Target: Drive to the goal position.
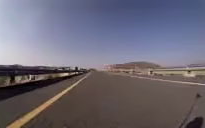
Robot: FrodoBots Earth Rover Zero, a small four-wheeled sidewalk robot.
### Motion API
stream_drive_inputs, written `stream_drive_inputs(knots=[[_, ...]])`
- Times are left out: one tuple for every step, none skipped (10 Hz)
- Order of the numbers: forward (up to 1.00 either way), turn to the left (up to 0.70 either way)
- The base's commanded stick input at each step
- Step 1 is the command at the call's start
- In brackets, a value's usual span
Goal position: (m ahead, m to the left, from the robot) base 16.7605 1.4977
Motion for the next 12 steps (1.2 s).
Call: stream_drive_inputs(knots=[[0.85,0.0],[0.85,0.0],[0.85,0.0],[0.85,0.0],[0.85,0.0],[0.85,0.0],[0.85,0.0],[0.85,0.0],[0.85,0.0],[0.85,0.0],[0.85,0.0],[0.85,0.0]])
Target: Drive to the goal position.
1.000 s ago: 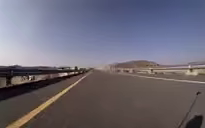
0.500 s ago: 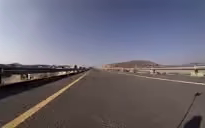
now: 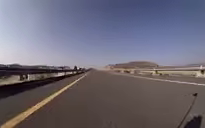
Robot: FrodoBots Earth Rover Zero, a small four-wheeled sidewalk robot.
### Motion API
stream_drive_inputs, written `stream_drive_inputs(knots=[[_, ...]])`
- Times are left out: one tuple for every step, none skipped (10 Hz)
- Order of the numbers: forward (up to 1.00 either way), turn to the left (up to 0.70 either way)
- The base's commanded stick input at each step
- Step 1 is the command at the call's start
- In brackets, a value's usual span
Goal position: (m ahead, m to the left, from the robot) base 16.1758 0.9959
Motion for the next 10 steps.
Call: stream_drive_inputs(knots=[[0.85,0.0],[0.85,0.0],[0.85,0.0],[0.85,0.0],[0.85,0.0],[0.85,0.0],[0.85,0.0],[0.85,0.0],[0.85,0.0],[0.85,0.0]])
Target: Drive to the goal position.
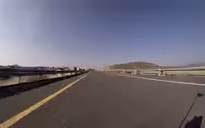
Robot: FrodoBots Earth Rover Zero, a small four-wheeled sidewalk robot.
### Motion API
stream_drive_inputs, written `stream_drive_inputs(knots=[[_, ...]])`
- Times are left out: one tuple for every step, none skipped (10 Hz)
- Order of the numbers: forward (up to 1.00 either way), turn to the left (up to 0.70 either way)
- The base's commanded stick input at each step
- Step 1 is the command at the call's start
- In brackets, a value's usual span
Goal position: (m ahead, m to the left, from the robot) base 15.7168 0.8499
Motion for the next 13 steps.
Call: stream_drive_inputs(knots=[[0.85,0.0],[0.85,0.0],[0.85,0.0],[0.85,0.0],[0.85,0.0],[0.85,0.0],[0.85,0.0],[0.85,0.0],[0.85,0.0],[0.85,0.0],[0.85,0.0],[0.85,0.0],[0.85,0.0]])
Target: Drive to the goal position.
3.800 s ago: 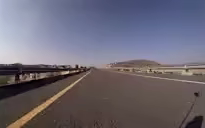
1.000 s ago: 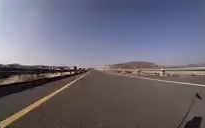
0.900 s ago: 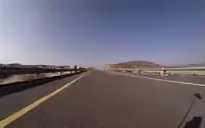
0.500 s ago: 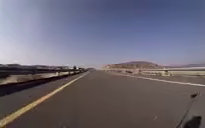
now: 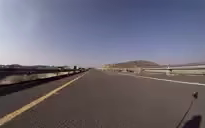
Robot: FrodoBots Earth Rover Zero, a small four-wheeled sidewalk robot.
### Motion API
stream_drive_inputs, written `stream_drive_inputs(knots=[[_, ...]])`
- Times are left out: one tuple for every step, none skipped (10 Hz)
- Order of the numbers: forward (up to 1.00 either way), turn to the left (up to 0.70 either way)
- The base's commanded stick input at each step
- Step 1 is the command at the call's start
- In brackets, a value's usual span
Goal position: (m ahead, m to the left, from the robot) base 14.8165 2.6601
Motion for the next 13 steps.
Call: stream_drive_inputs(knots=[[0.85,0.0],[0.85,0.0],[0.85,0.0],[0.85,0.0],[0.85,0.0],[0.85,0.0],[0.85,0.0],[0.85,0.0],[0.85,0.0],[0.85,0.25],[0.85,0.08],[0.85,0.0],[0.85,0.0]])
